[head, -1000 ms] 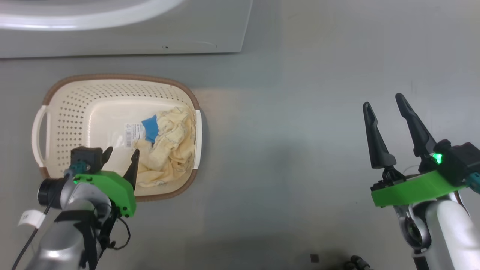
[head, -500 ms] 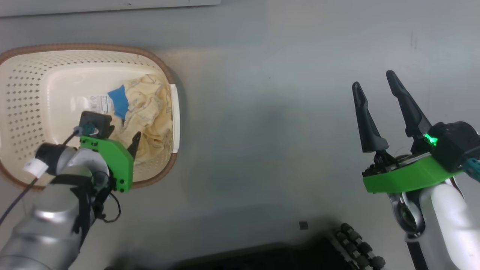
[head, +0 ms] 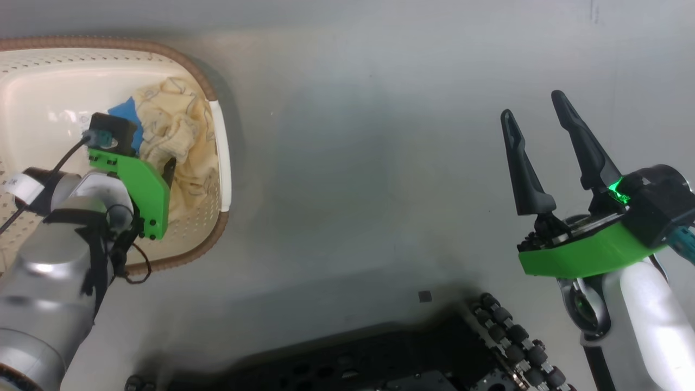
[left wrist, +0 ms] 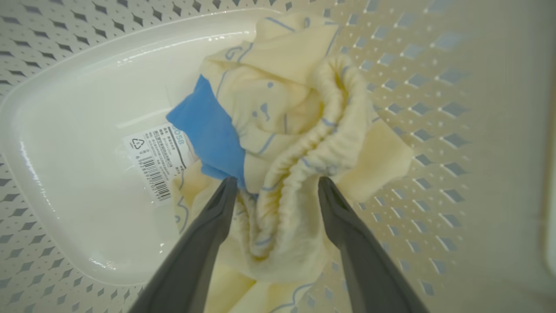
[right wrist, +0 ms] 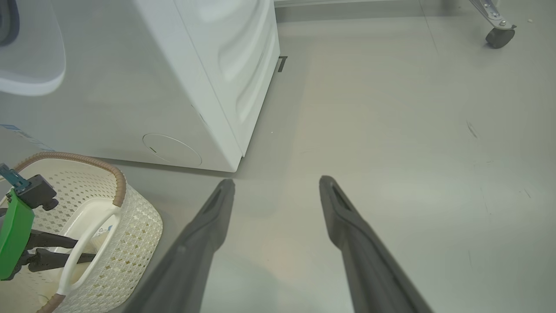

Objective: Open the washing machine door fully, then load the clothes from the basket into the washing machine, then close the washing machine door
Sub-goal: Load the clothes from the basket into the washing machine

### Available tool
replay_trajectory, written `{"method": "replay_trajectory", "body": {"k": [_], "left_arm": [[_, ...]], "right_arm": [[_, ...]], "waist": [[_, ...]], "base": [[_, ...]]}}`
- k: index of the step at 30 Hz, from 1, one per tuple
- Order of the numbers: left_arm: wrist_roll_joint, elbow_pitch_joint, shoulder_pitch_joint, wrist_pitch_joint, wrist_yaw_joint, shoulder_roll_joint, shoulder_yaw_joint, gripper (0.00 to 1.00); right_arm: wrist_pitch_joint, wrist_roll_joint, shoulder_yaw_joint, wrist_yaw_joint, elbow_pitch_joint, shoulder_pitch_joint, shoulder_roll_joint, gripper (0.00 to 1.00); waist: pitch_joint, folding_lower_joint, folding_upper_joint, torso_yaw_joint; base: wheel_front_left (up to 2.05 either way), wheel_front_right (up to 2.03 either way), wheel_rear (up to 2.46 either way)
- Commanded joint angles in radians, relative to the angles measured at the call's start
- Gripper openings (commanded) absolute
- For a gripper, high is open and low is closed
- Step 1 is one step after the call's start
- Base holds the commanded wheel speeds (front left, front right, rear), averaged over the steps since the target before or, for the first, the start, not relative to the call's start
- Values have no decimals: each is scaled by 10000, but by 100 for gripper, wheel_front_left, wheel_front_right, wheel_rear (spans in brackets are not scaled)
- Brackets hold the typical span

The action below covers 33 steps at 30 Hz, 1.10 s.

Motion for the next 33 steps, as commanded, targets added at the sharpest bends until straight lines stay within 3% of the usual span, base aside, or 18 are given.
{"method": "replay_trajectory", "body": {"k": [1,16,18,33], "left_arm": [[-114,10,-2,47,7,418,30,100],[-746,1157,-573,394,6,9,-713,100],[-782,1224,-614,322,6,-70,-756,0],[-1388,1145,-786,-807,6,-81,-847,0]], "right_arm": [[-67,-57,228,-27,-307,206,-4,100],[-67,-352,171,-27,-719,794,-32,100],[-67,-362,166,-27,-736,807,-26,100],[-67,-272,240,-27,-655,246,64,100]], "waist": [[203,-1,0,-72],[478,-1,0,-78],[494,-1,0,-74],[346,-1,0,1]], "base": [[0,0,0],[0,0,0],[0,0,0],[0,0,0]]}}
